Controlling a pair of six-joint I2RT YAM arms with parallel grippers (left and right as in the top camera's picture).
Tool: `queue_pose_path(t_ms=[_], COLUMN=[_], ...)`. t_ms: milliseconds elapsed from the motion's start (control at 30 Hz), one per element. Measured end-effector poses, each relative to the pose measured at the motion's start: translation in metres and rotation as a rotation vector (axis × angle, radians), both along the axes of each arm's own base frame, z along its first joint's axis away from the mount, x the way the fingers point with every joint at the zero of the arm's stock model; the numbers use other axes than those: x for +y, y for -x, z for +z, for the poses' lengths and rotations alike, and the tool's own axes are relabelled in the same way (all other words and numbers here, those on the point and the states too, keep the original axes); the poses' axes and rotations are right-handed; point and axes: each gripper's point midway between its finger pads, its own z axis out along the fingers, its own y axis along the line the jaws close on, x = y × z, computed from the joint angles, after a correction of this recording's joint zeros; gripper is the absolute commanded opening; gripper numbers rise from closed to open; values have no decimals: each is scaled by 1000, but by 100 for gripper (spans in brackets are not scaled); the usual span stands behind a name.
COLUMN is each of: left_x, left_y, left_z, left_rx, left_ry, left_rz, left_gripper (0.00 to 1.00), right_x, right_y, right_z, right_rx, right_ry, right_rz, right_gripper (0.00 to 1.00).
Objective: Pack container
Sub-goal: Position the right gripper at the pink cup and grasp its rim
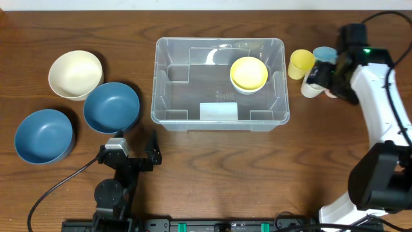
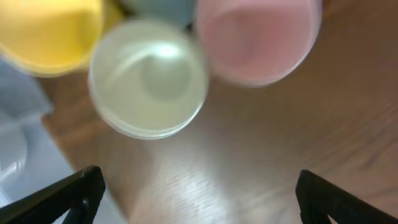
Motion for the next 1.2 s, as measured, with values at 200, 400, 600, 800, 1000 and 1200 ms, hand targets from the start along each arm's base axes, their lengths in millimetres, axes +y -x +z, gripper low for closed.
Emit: queue_pose_path(t_ms=[200, 400, 600, 800, 1000, 1200], left_x=[0, 0, 0, 0, 0, 0], left_y=[0, 0, 0, 0, 0, 0], left_z=[0, 0, 0, 0, 0, 0], left_rx=[0, 0, 0, 0, 0, 0], left_ry=[0, 0, 0, 0, 0, 0], left_rz=[0, 0, 0, 0, 0, 0], left_gripper=[98, 98, 98, 98, 98, 98], right_x=[-40, -69, -79, -82, -88, -94], right_y=[-5, -3, -7, -15, -17, -13], right_z=[4, 3, -22, -45, -57, -76], right_rx=[-51, -67, -31, -10, 2, 48], right_ry=[10, 8, -4, -8, -2, 3], right_rz=[-82, -147, -169, -171, -175, -188], right_gripper=[92, 91, 89, 86, 73, 50])
